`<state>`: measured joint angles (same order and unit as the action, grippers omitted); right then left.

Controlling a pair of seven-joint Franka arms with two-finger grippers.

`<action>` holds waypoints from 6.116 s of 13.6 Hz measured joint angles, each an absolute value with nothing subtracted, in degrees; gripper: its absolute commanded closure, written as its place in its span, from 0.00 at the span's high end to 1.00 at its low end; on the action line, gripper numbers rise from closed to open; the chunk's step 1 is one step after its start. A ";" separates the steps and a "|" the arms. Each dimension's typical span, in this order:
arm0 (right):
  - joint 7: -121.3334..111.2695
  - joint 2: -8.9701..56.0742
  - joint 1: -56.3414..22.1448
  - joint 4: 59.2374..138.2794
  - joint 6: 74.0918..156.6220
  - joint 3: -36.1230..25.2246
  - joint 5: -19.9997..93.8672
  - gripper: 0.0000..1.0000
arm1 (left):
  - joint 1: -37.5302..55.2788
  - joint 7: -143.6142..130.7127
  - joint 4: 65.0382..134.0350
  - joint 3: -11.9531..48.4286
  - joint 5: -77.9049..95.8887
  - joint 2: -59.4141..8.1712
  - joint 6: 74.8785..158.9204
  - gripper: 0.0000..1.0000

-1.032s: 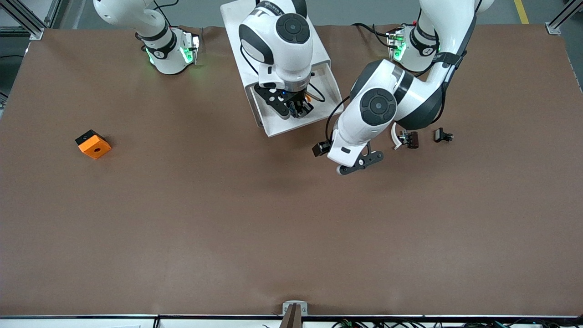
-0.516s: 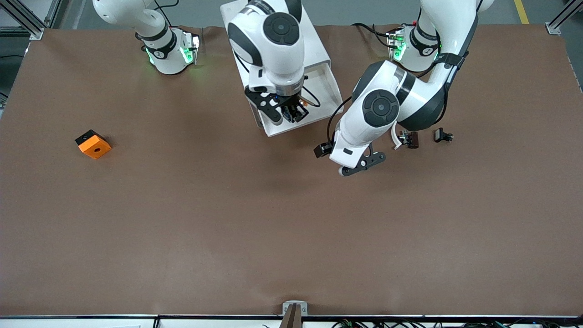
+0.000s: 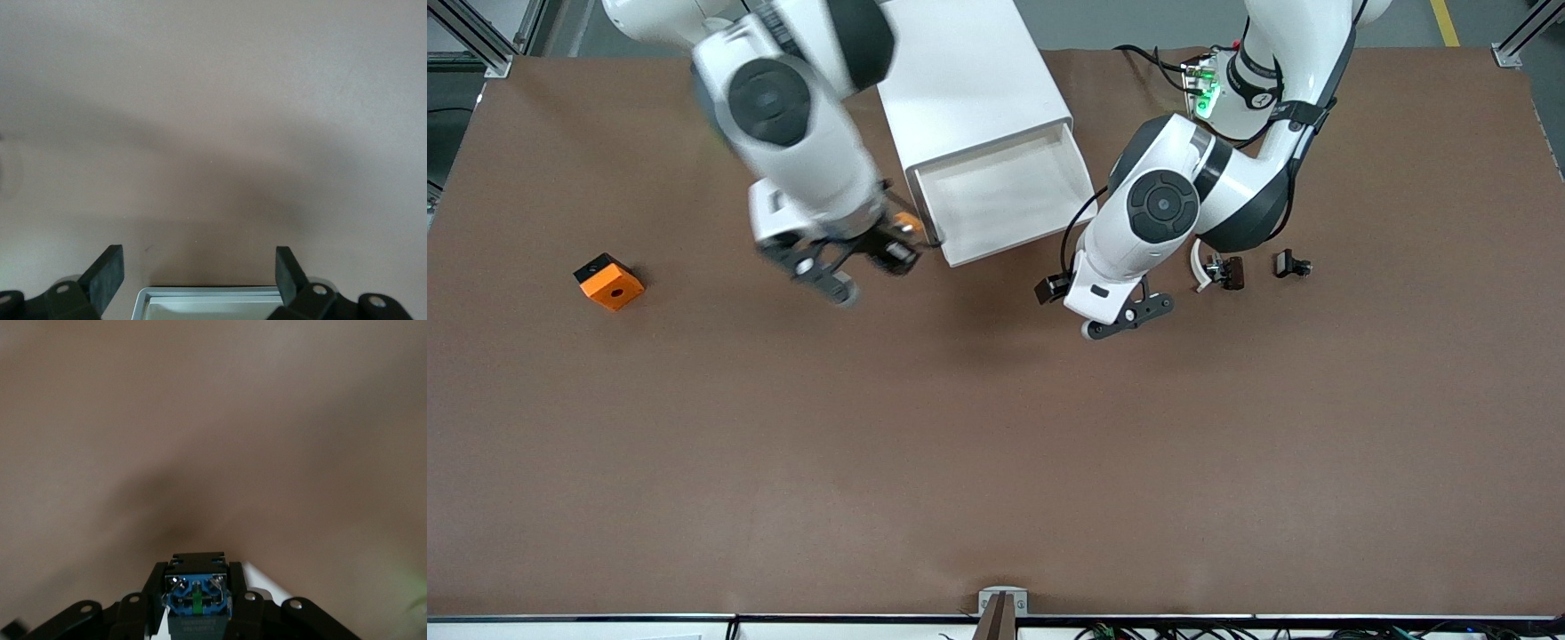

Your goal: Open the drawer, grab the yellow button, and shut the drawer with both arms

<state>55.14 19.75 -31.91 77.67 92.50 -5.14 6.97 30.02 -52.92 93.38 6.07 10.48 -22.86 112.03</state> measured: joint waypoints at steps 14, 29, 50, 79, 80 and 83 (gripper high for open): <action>0.19 29.59 5.23 92.52 123.13 -5.41 5.01 0.00 | 36.25 -52.93 95.03 6.66 10.52 -23.65 112.03 1.00; -8.77 43.67 11.40 91.87 138.37 -5.30 4.84 1.00 | 46.12 -53.03 95.02 6.68 18.00 -24.56 112.05 1.00; -9.12 23.09 11.37 86.33 105.33 -4.45 3.20 1.00 | 40.04 -53.02 94.54 6.07 18.19 -23.22 112.62 1.00; -3.96 9.13 3.62 80.42 83.18 -4.25 1.47 1.00 | -6.09 7.77 95.89 6.03 3.59 -2.90 94.04 1.00; -3.96 8.58 3.62 80.41 82.51 -4.27 1.46 1.00 | -6.43 7.72 95.93 6.02 3.54 -2.88 94.36 1.00; -3.95 5.57 3.93 81.19 80.63 -4.42 1.34 1.00 | -6.86 5.14 96.08 6.02 3.54 -2.88 96.39 1.00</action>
<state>-3.95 5.57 3.93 81.19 80.63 -4.42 1.34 -6.86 5.14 96.08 6.02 3.54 -2.88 96.39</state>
